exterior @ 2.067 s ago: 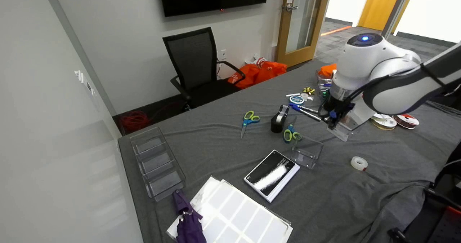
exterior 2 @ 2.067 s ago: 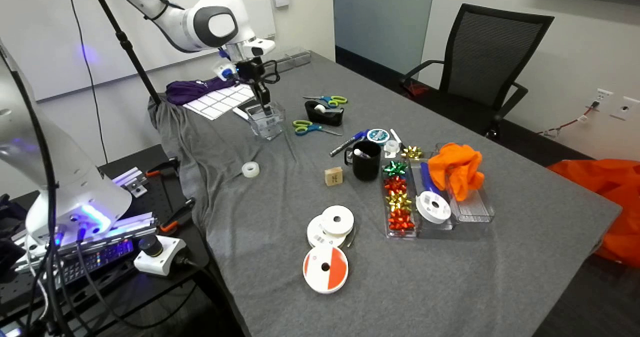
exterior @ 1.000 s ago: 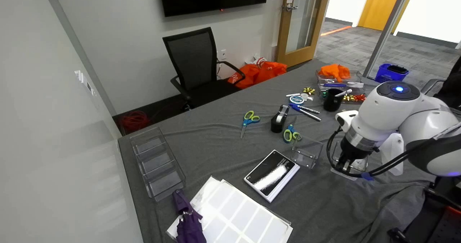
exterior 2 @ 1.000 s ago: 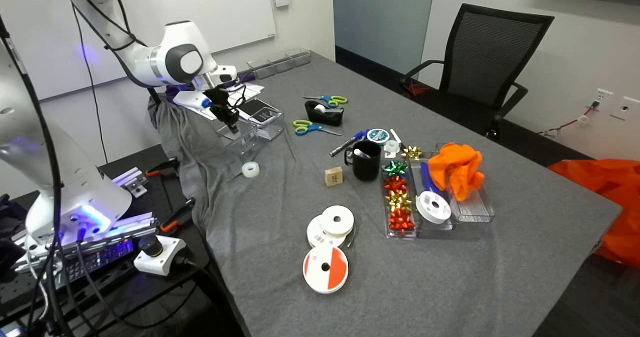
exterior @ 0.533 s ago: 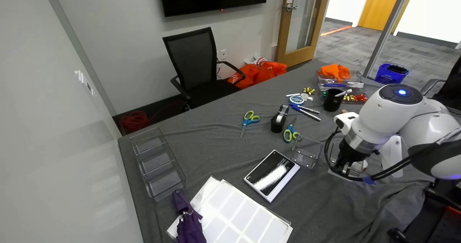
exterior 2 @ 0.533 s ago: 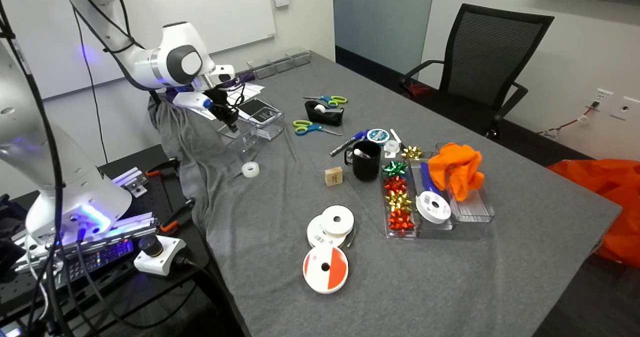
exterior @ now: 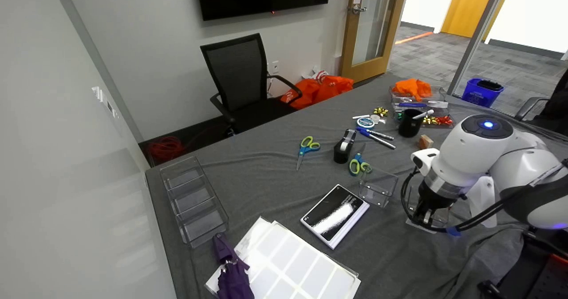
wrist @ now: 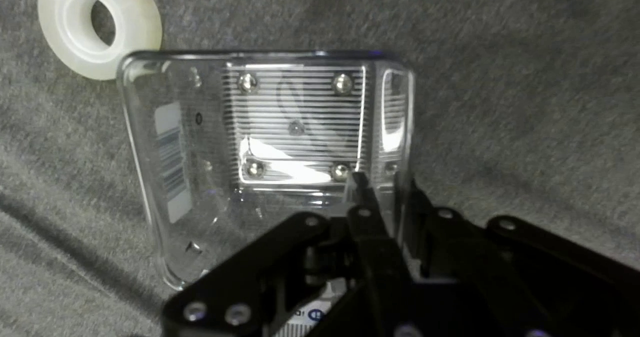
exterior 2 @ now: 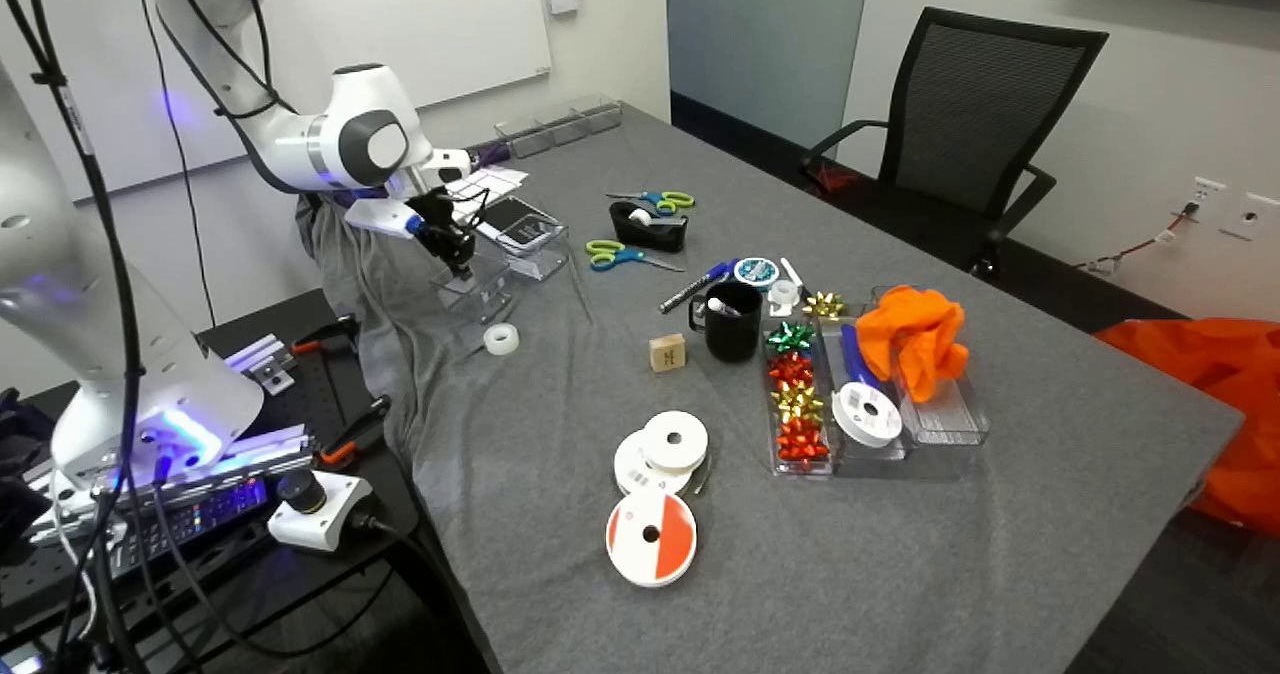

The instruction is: Move the clear container at the front to the left.

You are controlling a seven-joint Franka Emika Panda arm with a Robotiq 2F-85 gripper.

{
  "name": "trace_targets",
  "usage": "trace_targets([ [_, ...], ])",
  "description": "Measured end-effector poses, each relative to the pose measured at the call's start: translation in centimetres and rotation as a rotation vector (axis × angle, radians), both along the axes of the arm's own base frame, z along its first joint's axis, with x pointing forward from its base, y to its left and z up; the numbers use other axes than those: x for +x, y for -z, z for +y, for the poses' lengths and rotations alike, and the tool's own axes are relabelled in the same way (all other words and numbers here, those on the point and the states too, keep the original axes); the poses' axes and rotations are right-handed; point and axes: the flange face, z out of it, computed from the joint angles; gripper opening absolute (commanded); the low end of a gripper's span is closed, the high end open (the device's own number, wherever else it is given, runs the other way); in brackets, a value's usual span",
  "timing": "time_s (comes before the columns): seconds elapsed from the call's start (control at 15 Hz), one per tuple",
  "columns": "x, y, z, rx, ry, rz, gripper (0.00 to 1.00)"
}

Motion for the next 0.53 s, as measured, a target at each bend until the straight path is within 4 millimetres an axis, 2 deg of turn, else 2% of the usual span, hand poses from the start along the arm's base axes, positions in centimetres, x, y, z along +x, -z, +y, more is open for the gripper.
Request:
trace_targets([
  [0.2,0.0,-0.1,-0.1,0.0,0.003,-0.002,0.7],
  [0.47,-0.5,-1.8,-0.8,0.002,-0.008,-0.028,0.98],
  [0.53,-0.7,-2.3,-1.0,0.004,-0.014,-0.034,0.99],
])
